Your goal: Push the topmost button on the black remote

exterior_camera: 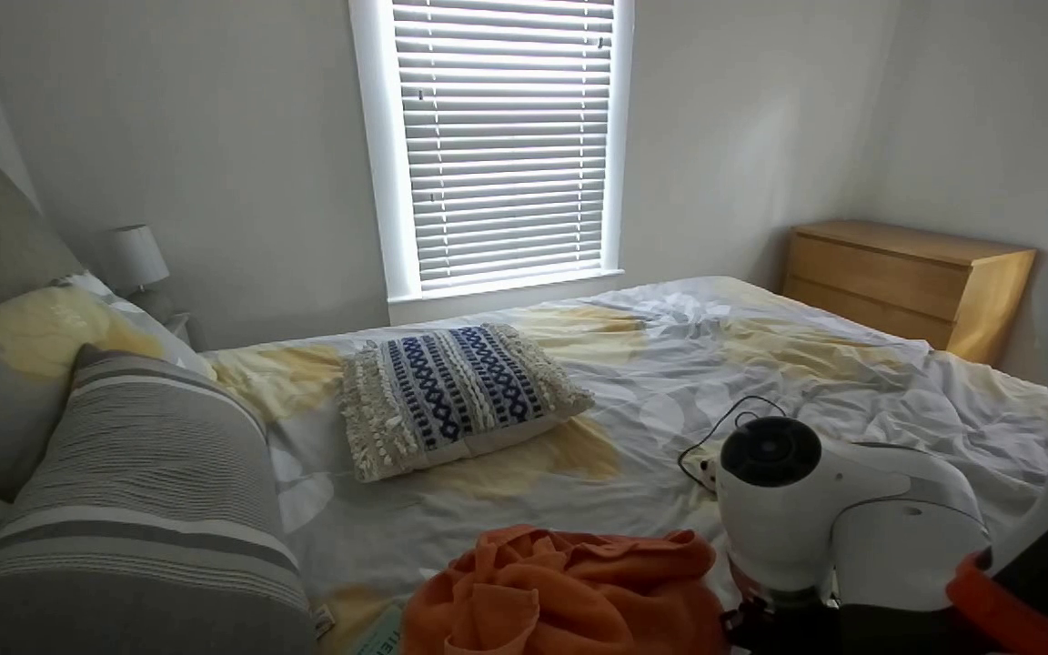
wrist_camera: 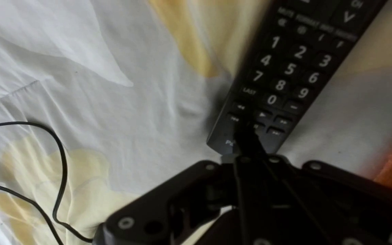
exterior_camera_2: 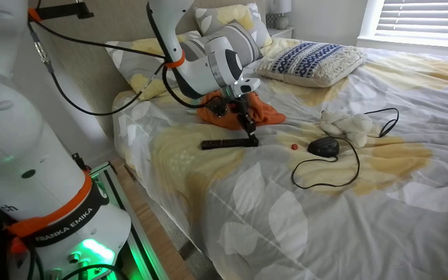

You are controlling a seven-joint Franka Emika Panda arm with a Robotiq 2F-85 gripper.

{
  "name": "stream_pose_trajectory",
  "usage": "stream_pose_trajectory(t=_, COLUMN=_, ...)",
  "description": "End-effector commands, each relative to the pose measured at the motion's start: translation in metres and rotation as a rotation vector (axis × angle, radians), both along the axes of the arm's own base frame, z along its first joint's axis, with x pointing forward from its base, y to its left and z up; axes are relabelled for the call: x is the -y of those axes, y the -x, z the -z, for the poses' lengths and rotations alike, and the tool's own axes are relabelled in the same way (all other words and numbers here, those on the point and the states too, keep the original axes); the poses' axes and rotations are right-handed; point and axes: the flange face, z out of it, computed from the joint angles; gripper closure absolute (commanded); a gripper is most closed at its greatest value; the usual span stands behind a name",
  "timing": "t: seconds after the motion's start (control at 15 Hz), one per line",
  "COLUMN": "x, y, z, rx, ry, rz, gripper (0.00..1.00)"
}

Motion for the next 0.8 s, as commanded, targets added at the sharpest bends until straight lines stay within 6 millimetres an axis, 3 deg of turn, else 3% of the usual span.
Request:
stream_pose_trajectory(t=0.0, x=0.002, y=0.0, z=0.0, rx=-0.003, ry=-0.014, rz=0.009, gripper=1.0)
stream_pose_trajectory(t=0.2, x=0.002, y=-0.002, z=0.005, rx=-0.009, ry=-0.039, rz=0.008, gripper=1.0)
stream_pose_trajectory(t=0.73, x=-0.015, y=-0.004, z=0.063, rx=-0.114, ry=-0.228, rz=-0.153, gripper=1.0)
